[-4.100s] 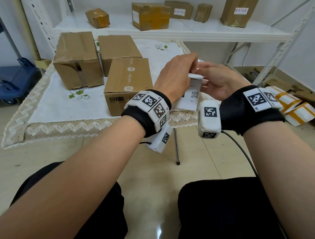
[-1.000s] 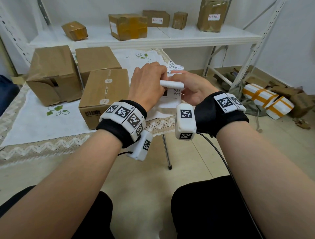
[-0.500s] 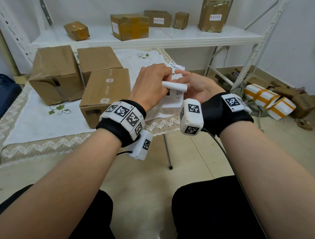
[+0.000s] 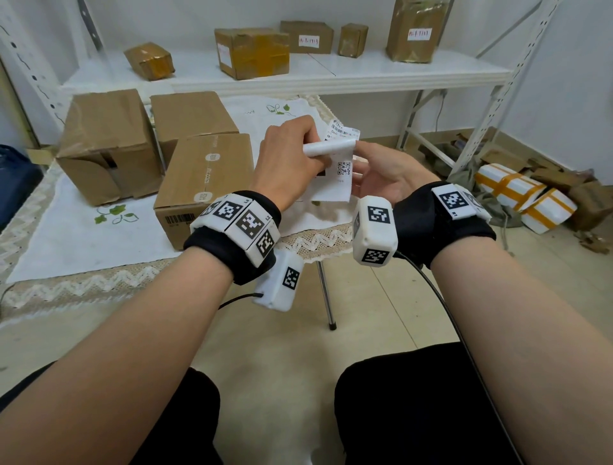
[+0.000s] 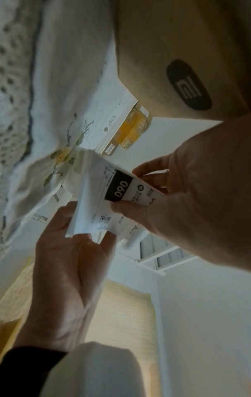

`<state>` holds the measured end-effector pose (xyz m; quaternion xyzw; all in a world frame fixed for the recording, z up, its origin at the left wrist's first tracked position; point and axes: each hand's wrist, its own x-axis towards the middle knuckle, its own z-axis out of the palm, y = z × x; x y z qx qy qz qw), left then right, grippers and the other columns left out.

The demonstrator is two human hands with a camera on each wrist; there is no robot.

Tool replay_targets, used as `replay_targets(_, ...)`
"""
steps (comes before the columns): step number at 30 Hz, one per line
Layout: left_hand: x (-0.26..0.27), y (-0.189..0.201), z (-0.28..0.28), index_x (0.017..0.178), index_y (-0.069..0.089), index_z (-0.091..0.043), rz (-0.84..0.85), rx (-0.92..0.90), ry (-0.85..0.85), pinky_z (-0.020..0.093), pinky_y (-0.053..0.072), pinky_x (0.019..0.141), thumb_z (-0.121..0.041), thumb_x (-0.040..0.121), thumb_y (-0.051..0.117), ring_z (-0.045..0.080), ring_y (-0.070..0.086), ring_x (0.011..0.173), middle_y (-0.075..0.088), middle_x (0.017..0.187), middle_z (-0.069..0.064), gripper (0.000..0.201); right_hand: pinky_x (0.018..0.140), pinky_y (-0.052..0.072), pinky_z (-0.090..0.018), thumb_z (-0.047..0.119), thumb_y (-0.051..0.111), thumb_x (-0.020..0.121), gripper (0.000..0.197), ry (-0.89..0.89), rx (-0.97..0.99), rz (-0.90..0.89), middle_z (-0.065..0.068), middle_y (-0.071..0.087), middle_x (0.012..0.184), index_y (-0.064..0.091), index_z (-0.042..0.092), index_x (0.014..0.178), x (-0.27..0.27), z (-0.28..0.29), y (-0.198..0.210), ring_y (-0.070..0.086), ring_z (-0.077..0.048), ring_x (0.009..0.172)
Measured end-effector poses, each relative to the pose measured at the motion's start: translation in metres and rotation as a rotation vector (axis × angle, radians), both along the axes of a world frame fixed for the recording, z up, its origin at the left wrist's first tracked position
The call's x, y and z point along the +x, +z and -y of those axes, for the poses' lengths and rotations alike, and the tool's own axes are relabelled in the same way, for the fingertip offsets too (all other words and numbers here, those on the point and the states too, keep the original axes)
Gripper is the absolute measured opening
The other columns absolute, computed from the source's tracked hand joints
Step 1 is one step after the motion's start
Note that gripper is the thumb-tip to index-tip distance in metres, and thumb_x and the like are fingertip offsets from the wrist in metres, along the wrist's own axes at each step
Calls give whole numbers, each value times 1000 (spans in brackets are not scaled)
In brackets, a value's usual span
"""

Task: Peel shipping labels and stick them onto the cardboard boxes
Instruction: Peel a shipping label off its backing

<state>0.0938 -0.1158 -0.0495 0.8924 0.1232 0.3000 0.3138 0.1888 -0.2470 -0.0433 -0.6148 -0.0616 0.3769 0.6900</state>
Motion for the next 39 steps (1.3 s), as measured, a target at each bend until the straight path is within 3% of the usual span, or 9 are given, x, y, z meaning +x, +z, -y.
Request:
replay_targets(4,-2,0,0,79,58,-16,17,2,-22,36,44,71,-16,73,81,27,61,83,64,79,-2,24,72,62,-41,10,71,90,28,11,27,-39,-9,61,110,65,14,117,-3,3,0,67,-23,80)
replay_targets(8,-2,-1,1,87,57,-15,52,149,-27,30,35,67,-17,79,75,25,56,83,62,85,1,20,93,56,-39,5,63,98,38,-81,84,34,-12,61,100,58,13,135,-1,-4,-1,63,-22,81)
replay_targets(14,-6,1,7,87,49,-16,44,260,7,32,31,66,-34,89,65,27,51,76,59,79,4,24,65,60,-27,-9,60,95,36,-89,96,119,-11,65,89,58,12,125,0,-6,-1,65,-17,72)
replay_targets(18,-8,2,8,94,52,-16,-6,333,28,34,31,67,-39,92,58,30,53,80,59,80,4,24,70,61,-29,-12,63,92,40,-97,60,127,-10,70,90,62,13,124,3,-6,-3,69,-20,80)
replay_targets(22,-10,3,9,114,57,-21,-55,327,-19,35,33,66,-45,95,52,31,57,88,68,92,4,31,77,63,-39,-9,67,90,50,-67,-13,142,-18,75,112,62,12,136,4,-6,-5,69,-27,94)
replay_targets(28,-13,3,12,100,47,-17,-55,397,-36,36,29,61,-33,100,41,38,50,75,53,75,7,17,64,62,-34,-7,60,96,40,-126,-54,185,-17,73,117,66,14,130,5,-6,-7,72,-23,86)
replay_targets(32,-13,3,11,80,36,-17,-65,359,-47,36,19,52,-24,97,42,32,39,67,36,63,0,20,61,59,-32,-8,61,93,35,-130,-56,197,-11,72,96,67,16,118,5,-6,-7,70,-19,74)
replay_targets(35,-10,3,9,80,40,-13,-63,335,-94,28,21,53,-9,91,46,28,40,71,38,66,-6,13,57,57,-29,-8,61,93,34,-126,-44,193,-8,70,90,66,17,116,5,-5,-6,67,-17,73)
replay_targets(39,-9,2,6,81,54,-9,-79,263,-124,22,26,53,2,79,51,27,48,75,55,75,2,12,59,55,-28,-9,63,90,39,-124,-40,172,-8,70,93,65,19,117,5,-3,-6,66,-17,79)
